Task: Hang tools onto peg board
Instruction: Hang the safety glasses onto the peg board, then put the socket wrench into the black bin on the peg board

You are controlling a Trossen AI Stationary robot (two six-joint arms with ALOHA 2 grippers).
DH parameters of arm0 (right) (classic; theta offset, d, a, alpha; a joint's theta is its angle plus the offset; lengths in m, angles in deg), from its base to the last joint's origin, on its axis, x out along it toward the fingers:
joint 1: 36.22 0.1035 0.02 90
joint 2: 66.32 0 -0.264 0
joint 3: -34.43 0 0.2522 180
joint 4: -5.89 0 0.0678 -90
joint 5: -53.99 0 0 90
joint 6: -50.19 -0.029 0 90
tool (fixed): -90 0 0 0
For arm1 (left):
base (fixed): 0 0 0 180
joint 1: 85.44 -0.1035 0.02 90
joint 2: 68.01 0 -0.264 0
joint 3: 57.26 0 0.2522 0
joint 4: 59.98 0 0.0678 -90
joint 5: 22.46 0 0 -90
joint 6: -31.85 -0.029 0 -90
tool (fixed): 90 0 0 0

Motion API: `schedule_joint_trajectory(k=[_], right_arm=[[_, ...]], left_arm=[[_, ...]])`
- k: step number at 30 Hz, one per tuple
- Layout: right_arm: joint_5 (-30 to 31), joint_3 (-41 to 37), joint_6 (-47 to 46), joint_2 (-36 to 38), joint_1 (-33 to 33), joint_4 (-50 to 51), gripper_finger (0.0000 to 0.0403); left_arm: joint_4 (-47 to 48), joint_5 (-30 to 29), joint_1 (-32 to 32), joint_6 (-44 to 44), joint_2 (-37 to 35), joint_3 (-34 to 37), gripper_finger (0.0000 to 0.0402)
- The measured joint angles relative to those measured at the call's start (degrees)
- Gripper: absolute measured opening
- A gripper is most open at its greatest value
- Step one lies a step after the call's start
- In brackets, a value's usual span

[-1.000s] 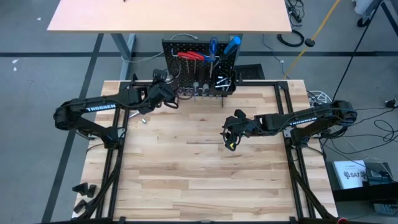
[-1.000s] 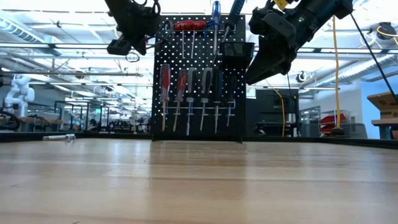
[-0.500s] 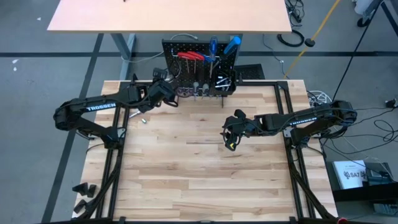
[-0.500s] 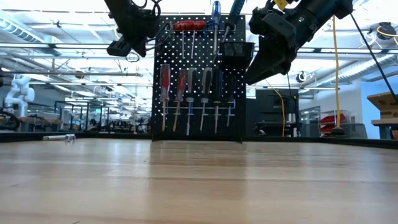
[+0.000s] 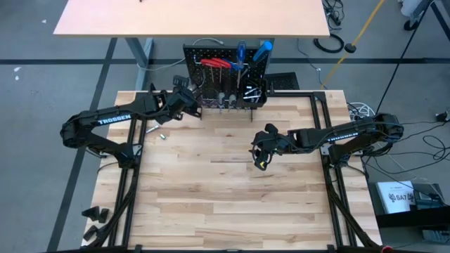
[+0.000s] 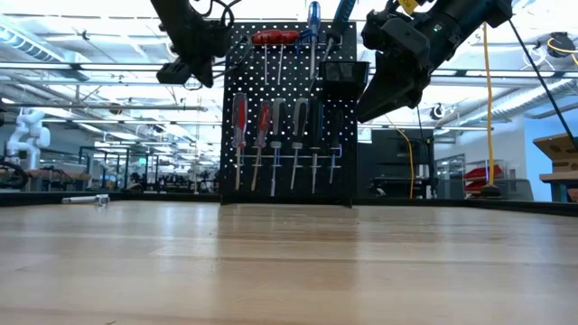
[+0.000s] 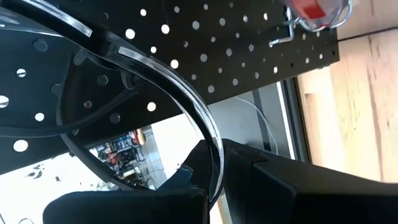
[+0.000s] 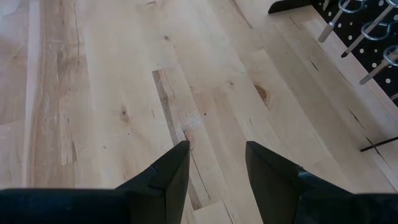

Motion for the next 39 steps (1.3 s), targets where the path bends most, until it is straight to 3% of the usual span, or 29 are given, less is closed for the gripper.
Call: schedule_joint_trajectory(k=[9, 20, 26, 32, 39], right_arm=[[0.00, 0.02, -0.02, 0.00, 0.00, -0.09, 0.0148], [-0.02, 0.01, -0.04, 0.00, 0.00, -0.02, 0.0148], [-0.02, 0.01, -0.22, 0.00, 0.00, 0.02, 0.0148], [-0.04, 0.00, -0.22, 0.00, 0.00, 0.04, 0.0148], [-0.04, 0.01, -0.22, 0.00, 0.00, 0.04, 0.0148]], left_arm=[[-1.24, 3.08, -0.35, 0.95, 0.00, 0.02, 0.0021], [-4.24, 2.61, -0.32, 1.63, 0.00, 0.11, 0.0136], [-4.23, 2.39, -0.32, 1.83, 0.00, 0.11, 0.0180], [-2.99, 2.01, -0.32, 6.36, 0.00, 0.11, 0.0199], [5.81, 0.89, -0.32, 13.35, 0.00, 0.09, 0.0201]])
